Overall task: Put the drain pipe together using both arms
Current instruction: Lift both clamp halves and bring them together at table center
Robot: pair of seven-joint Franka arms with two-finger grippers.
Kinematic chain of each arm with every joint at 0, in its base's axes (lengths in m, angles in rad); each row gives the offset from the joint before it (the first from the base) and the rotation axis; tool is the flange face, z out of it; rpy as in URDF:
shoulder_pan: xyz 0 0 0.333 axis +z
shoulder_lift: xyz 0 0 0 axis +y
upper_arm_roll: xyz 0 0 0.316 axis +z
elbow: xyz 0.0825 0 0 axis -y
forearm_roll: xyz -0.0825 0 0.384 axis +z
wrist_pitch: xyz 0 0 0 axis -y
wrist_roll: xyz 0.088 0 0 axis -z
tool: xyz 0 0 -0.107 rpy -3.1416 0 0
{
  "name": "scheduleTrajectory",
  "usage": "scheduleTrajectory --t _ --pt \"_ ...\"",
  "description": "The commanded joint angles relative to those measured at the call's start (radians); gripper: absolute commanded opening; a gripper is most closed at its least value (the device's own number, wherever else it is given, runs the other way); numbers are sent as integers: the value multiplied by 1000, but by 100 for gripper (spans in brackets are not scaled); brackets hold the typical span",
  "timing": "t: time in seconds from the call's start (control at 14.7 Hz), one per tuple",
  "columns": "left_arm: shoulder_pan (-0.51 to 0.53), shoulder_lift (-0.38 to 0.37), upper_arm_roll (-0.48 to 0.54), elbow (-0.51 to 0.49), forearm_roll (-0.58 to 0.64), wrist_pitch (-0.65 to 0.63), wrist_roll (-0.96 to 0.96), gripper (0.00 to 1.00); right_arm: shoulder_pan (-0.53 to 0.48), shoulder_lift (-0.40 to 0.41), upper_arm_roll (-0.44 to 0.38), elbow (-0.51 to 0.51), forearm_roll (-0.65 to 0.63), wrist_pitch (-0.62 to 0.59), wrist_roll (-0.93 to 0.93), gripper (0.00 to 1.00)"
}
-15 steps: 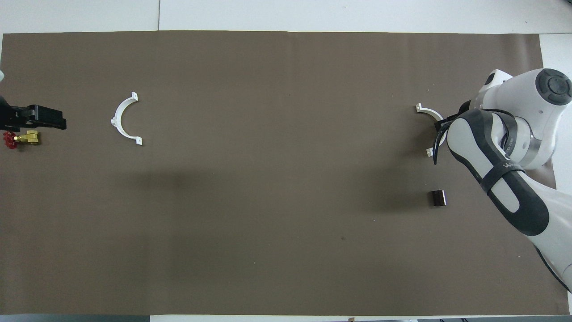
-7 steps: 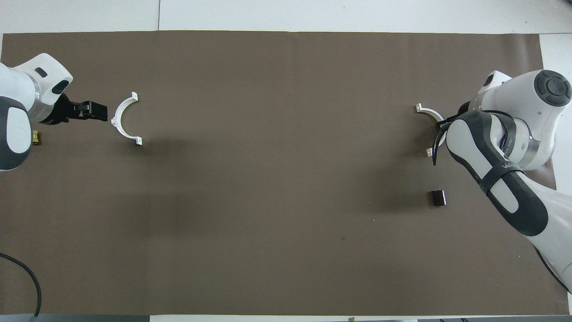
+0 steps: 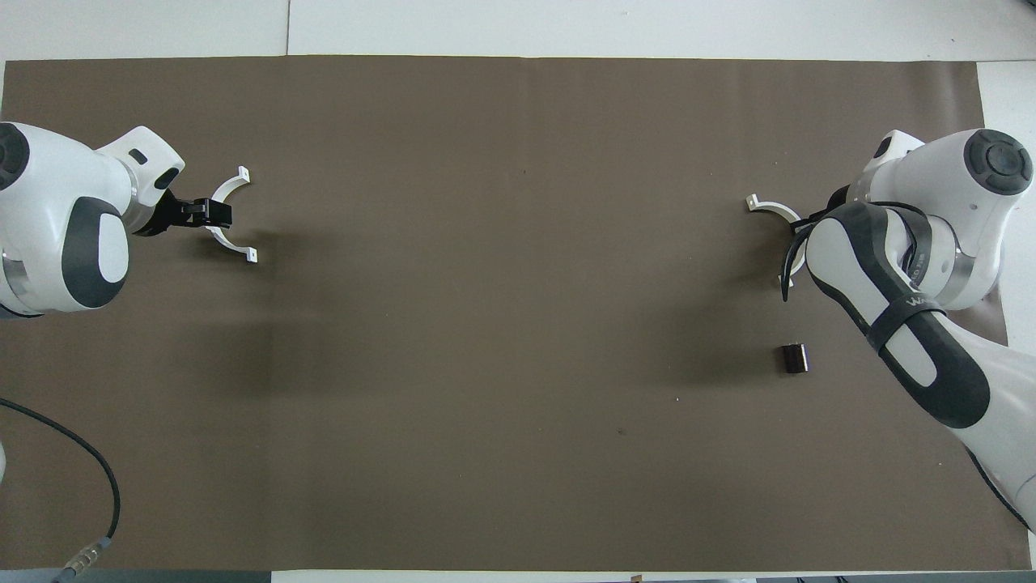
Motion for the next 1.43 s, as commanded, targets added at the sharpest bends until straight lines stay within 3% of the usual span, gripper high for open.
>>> scheduleTrajectory --t 0.0,0.14,0.27,0.34,0.48,0.54,0.75,1.02,1.36 --pt "1 9 4 -21 14 47 -26 98 -1 -24 5 -19 20 8 -24 21" --pt "1 7 4 -50 14 91 -27 87 2 -24 7 20 20 -45 -21 21" --pt "1 9 4 -56 13 107 -30 67 33 -24 8 129 20 -169 28 21" --pt "1 9 4 -56 13 107 -30 51 71 -24 7 178 8 -230 95 21" --pt "4 9 4 -54 11 112 -62 8 152 -17 7 261 3 -310 247 21" --pt "4 9 4 -54 11 112 -67 0 198 -7 7 295 5 -326 325 21" --pt "6 9 4 -53 11 106 -69 0 367 15 7 323 3 -318 598 21" --pt "3 -11 4 -45 11 81 -65 0 560 134 7 464 -32 -305 952 22" --pt "1 -100 6 -38 11 -22 -67 0 637 183 7 444 -41 -171 1050 21"
